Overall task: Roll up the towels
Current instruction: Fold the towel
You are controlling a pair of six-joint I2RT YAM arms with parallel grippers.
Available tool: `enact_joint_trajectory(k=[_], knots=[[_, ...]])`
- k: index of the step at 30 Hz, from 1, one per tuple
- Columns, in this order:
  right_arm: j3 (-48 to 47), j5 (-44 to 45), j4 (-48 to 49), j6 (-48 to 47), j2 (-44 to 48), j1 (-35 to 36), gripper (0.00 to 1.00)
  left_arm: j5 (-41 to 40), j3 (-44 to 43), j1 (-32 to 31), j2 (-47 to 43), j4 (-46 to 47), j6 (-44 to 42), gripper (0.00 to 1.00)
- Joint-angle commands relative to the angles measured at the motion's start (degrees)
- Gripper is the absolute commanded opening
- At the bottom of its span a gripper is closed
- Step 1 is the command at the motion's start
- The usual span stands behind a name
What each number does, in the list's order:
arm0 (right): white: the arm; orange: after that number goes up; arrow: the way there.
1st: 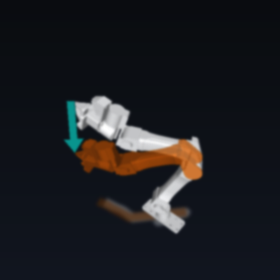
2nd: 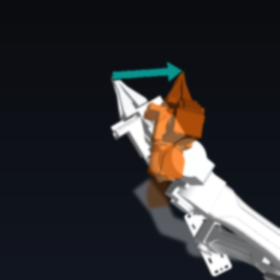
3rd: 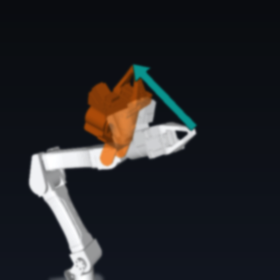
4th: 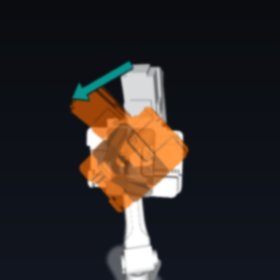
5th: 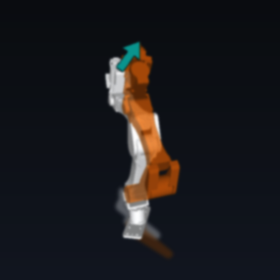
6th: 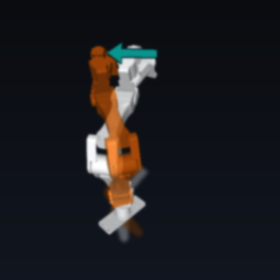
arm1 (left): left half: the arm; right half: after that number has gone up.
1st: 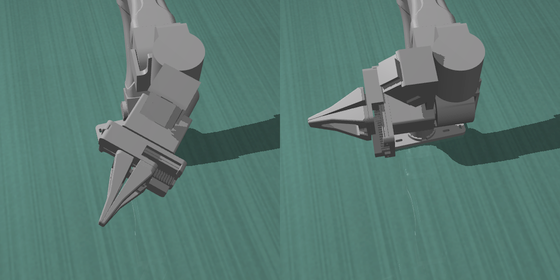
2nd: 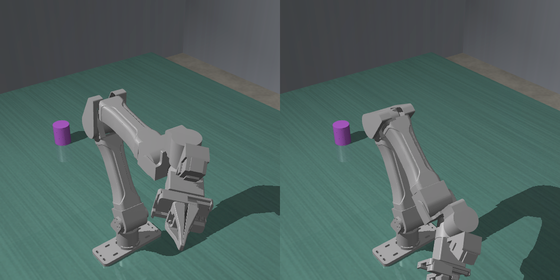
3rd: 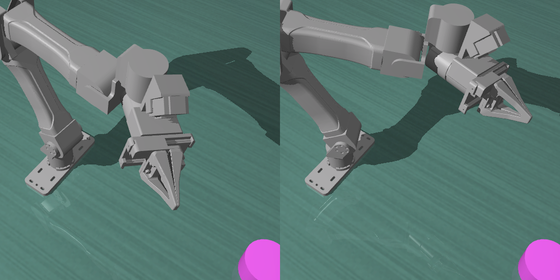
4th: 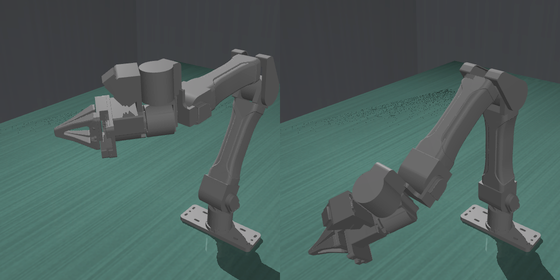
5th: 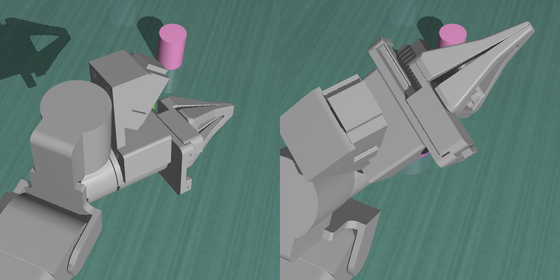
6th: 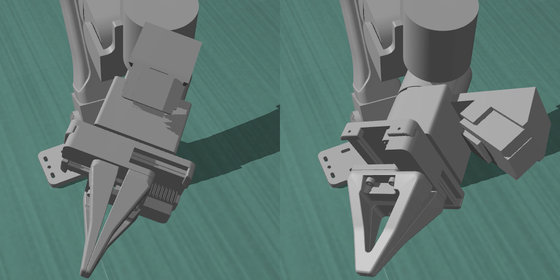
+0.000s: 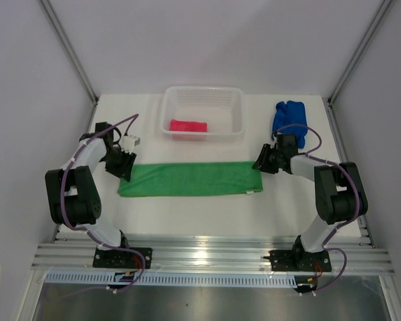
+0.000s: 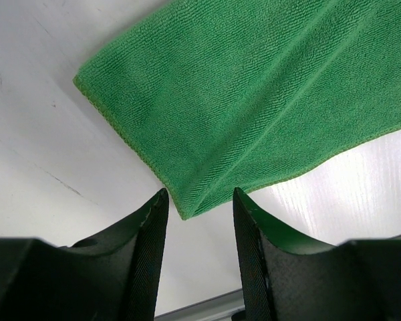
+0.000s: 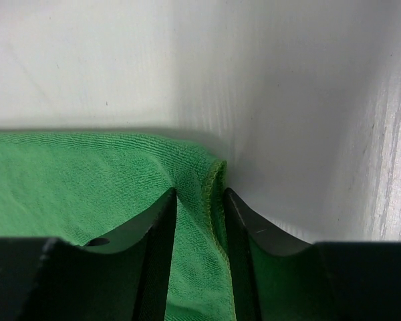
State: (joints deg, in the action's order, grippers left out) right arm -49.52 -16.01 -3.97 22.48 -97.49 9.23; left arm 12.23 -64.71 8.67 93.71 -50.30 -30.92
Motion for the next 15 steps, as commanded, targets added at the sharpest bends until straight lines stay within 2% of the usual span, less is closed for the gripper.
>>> enact_joint_trajectory(k=[1,3,6,7,9,15], knots=[[1.7,0.3,-0.1,1.6,-2.2,-0.4,0.38,0.6,0.5,0.8,-3.0,0.6,0.1,0.47],[1.9,0.1,-0.4,2.0,-2.2,-0.4,0.37,0.7,0.5,1.0,-3.1,0.6,0.1,0.47],[1.4,-0.4,-1.8,2.6,-2.3,-0.7,0.19,0.8,0.5,1.4,-3.3,0.7,0.0,0.47],[1.4,-0.9,-2.2,2.7,-2.3,-1.0,0.07,0.9,0.5,1.4,-3.3,0.8,0.1,0.47],[2.0,-1.9,-2.0,2.7,-1.6,-1.1,0.00,1.2,0.5,1.5,-3.3,0.9,0.2,0.47],[4.6,-3.4,-1.6,1.3,5.0,-2.2,0.00,1.7,1.9,1.5,-2.9,1.2,-0.5,0.47]])
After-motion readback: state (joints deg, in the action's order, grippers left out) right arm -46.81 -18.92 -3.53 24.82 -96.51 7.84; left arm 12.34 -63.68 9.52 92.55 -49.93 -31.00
